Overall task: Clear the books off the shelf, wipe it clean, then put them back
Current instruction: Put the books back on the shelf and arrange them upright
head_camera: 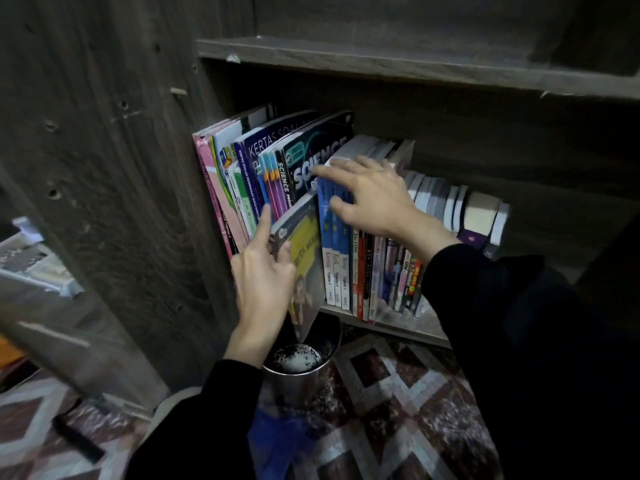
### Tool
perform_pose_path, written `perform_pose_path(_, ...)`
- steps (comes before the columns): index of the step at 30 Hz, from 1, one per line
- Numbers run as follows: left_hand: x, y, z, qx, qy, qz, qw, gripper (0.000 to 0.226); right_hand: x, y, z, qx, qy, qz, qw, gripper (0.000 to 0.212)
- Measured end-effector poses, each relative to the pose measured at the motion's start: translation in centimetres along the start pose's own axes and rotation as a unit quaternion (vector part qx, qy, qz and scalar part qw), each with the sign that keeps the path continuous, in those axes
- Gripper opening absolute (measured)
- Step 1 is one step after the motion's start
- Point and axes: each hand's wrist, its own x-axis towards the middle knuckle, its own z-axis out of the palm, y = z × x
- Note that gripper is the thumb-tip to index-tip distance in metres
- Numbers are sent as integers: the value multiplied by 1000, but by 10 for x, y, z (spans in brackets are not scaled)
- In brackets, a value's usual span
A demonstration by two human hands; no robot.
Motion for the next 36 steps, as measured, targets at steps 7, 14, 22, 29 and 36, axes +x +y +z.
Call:
perform_pose_path(7,-4,17,-16,32,-13,-15,999,41,-100,-31,97,306,311,334,836,37)
perform_pose_path(14,7,27,-23,39,-27,-24,999,38,-109,-38,152,451,-57,440,775,95)
perform_pose_path(22,3,57,-44,98,-35,-6,995,36,-111,-18,140,472,-150,371,786,94)
perform_pose_path(29,-1,110,-78,184,-139,52,972,31,-113,6,90,308,-143,326,882,50)
perform_pose_path(36,-14,127,-61,157,-187,61,968,29,-109,63,26,-25,238,212,948,36)
